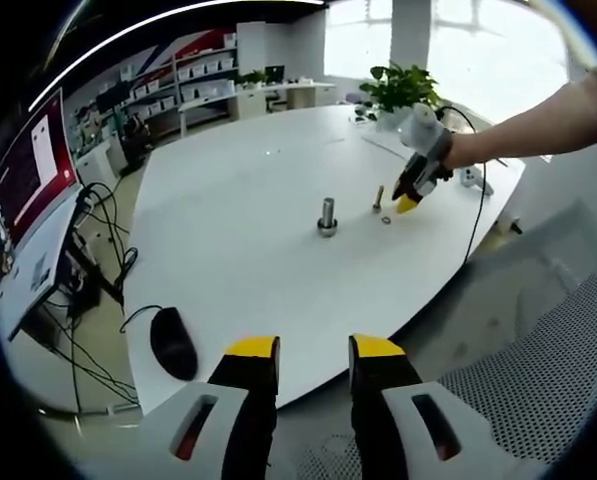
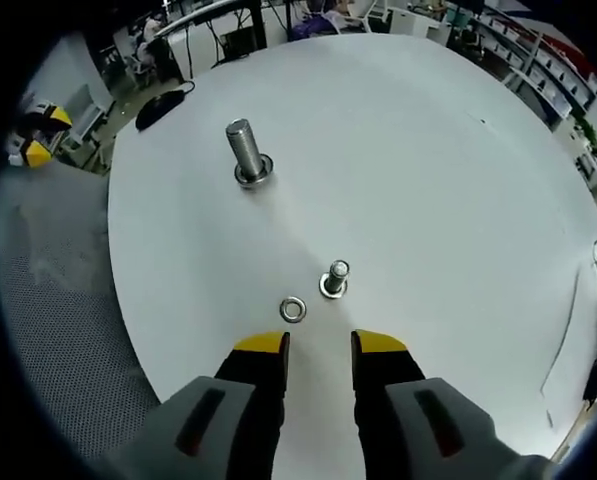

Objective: Place the washer onto the threaded stud by aligning its center hole with the stud, sliding it down to the base, and recovering from edge contact or off-axis alignment until the washer reaches the visible bottom stop.

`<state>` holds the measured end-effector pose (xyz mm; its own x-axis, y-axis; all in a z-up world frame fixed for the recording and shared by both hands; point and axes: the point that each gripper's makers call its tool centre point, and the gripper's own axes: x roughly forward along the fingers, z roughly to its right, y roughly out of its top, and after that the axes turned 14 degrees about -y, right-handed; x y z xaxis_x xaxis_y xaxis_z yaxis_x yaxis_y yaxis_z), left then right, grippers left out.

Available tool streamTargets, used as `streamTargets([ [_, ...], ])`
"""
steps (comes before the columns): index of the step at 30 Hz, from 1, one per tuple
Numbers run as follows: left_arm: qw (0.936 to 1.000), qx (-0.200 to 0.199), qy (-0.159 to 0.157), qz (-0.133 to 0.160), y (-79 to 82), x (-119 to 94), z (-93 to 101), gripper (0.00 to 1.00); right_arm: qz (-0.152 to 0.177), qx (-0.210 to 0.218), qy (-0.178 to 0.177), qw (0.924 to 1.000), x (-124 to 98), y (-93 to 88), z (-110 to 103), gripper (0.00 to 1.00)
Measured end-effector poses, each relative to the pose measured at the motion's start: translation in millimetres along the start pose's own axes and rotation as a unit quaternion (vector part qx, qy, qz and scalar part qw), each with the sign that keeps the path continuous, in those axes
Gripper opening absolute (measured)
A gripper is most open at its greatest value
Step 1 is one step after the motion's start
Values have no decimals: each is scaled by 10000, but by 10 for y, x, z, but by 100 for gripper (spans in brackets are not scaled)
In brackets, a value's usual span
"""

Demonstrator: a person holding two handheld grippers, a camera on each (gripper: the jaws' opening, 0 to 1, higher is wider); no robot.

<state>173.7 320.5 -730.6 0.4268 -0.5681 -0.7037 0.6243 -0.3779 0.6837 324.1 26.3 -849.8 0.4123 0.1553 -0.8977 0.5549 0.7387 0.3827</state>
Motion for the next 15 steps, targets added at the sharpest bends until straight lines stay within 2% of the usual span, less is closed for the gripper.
streamTargets([
  [4,10000,-5,31,48,21,-12,-3,25,9,-22,4,10000,-8,-20,-34,26],
  [7,10000,20,26,-41,-9,6,9,26,-25,-25,40,10000,-12,-40,-82,26],
  [10,9999,40,48,-105,-26,11,-3,26,52,-12,126,9999,4,7,-158,25],
  [12,9999,31,77,-109,-22,2,-13,26,216,-145,194,9995,6,71,-247,24],
  [15,9998,49,63,-164,-41,17,3,26,193,-167,206,9995,42,98,-301,24],
])
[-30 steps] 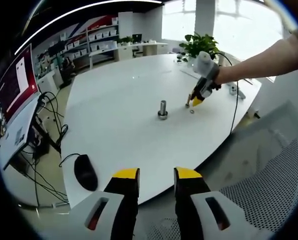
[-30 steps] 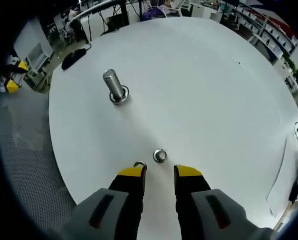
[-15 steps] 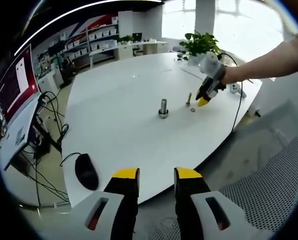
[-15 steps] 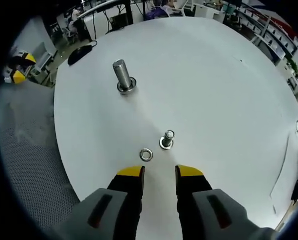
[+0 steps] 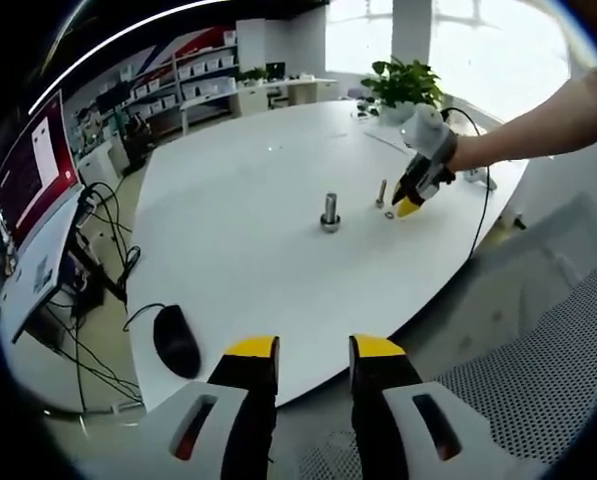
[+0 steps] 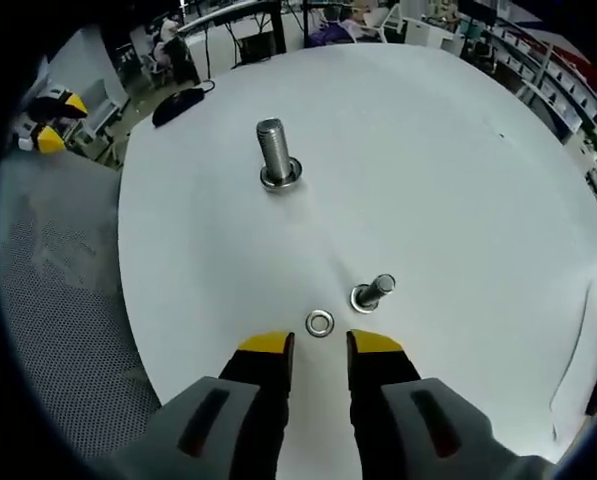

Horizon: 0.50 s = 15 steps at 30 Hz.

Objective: Place the washer onto the threaded stud by aligning its center hole with the stud, sliding it down to the base, and recovering from edge contact or off-axis alignment until the washer reaches the visible bottom stop.

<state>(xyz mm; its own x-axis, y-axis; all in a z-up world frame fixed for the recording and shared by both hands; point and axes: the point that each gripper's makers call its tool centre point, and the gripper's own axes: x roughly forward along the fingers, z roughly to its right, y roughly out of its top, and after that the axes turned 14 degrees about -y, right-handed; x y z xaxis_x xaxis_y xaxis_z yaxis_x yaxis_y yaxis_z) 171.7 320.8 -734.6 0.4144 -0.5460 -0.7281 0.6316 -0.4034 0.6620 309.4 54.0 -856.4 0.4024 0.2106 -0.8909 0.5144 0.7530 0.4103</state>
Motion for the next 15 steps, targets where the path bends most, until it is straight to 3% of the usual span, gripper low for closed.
streamTargets([
  [4,9995,174,61,-240,-46,12,-2,26,-88,4,62,9999,63,-12,-25,24],
  [7,9996,213,117,132,86,-33,-9,26,-84,79,69,9999,76,3,-10,23],
  [9,9999,112,78,30,27,-18,-11,26,-62,275,93,9996,88,27,7,22],
  [11,9997,164,87,-146,-18,6,-5,26,-94,130,62,9999,96,7,-4,22],
  [15,9999,101,36,-32,11,-6,-2,26,-121,-40,19,9999,104,-11,-16,21],
])
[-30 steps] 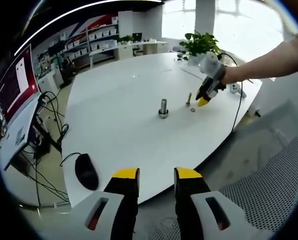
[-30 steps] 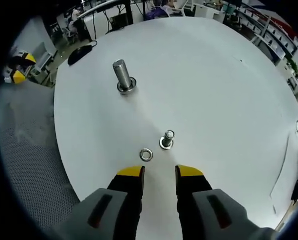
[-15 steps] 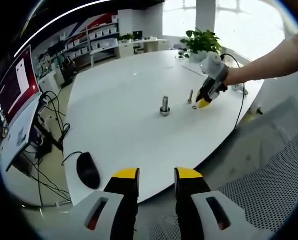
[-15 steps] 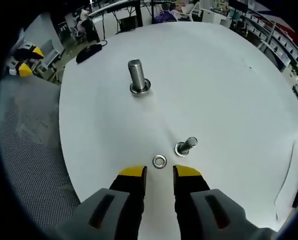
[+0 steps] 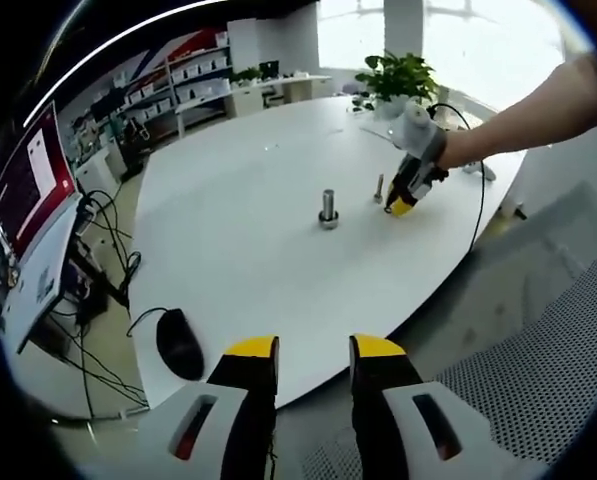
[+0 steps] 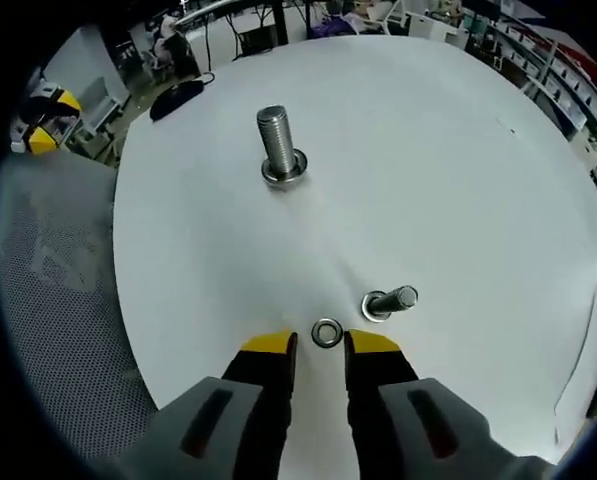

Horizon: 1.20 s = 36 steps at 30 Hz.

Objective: Place the washer onto the threaded stud by aligning its center hole with the stud, sliding it down to the base, and recovering from edge contact or off-axis alignment until the washer reaches the visible bottom stop.

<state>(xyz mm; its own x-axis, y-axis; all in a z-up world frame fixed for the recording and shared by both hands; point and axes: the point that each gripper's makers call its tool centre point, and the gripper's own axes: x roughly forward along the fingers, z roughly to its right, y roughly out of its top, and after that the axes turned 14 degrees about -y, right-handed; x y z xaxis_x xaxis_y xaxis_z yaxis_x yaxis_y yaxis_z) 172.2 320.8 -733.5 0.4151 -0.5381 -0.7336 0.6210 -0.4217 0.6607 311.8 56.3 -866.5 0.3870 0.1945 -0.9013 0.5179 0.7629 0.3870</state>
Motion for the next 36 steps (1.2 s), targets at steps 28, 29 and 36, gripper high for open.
streamTargets([
  [28,9998,-64,-101,129,22,-5,21,26,-107,-139,-177,9997,6,25,25,21],
  [29,9998,-59,-100,132,23,-6,21,26,-98,-115,-181,9997,-6,30,28,21],
  [36,9998,-53,-100,182,41,-12,22,26,-125,-48,-203,9997,5,7,65,21],
])
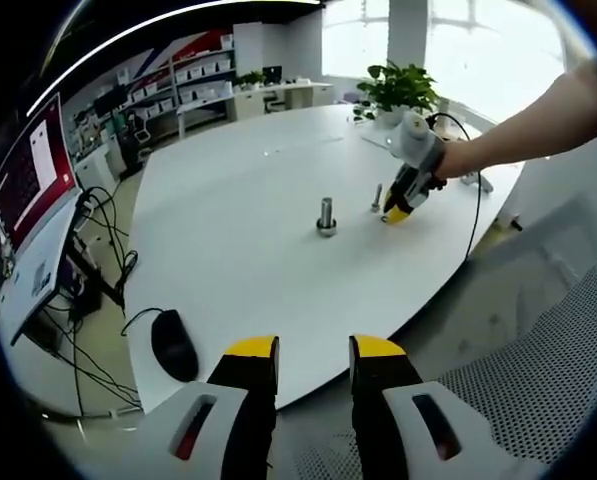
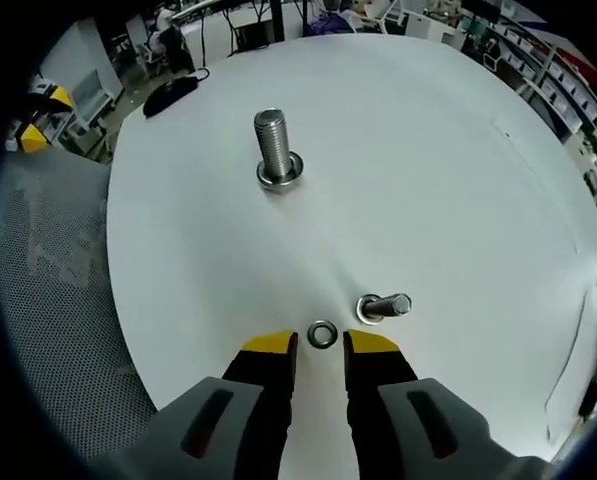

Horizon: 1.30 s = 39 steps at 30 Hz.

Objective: Place the washer onto the threaded stud by aligning its center hole with the stud, sliding it down to the base, and recovering from edge contact or off-axis alignment until the washer reaches the visible bottom stop.

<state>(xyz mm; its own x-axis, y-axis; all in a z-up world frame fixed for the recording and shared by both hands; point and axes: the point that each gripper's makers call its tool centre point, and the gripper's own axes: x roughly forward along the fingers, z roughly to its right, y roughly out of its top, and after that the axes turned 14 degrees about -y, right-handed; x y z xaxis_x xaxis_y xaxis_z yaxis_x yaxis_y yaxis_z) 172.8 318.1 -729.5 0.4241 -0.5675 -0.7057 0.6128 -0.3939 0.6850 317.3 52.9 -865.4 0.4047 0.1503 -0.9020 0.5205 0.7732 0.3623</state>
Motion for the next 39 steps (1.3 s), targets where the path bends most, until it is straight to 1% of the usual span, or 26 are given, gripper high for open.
streamTargets([
  [2,10000,11,1,0,0,0,0,26,-13,-18,-16,10000,41,-9,35,21],
  [6,10000,-4,6,25,7,-7,-2,26,10,7,-27,10000,18,10,21,22],
  [10,10000,2,4,2,0,-2,-1,26,-8,-98,-41,9999,7,18,-20,22],
  [13,10000,-6,13,26,7,-8,-5,26,-26,-100,-27,9999,16,13,-36,22],
  [17,10000,3,-3,10,1,0,-2,26,-109,-182,-12,9998,4,-34,-88,22],
  [22,10000,-11,-11,47,15,-6,-1,26,-85,-107,10,9999,-23,-45,-91,22],
  [25,10000,3,-22,40,14,-1,2,26,-91,-99,20,9999,1,-61,-65,22],
  [30,10000,-21,-32,89,27,-7,9,26,-106,-96,26,9999,43,-73,-27,22],
  [34,9998,5,-17,217,71,-27,7,26,-90,-76,4,9999,-4,-76,-47,22],
  [37,9999,-17,-22,106,34,-8,6,26,-68,-59,-9,10000,3,-85,-17,22],
  [39,10000,9,-31,90,29,-2,10,26,-93,-47,-6,9999,15,-106,-1,22],
])
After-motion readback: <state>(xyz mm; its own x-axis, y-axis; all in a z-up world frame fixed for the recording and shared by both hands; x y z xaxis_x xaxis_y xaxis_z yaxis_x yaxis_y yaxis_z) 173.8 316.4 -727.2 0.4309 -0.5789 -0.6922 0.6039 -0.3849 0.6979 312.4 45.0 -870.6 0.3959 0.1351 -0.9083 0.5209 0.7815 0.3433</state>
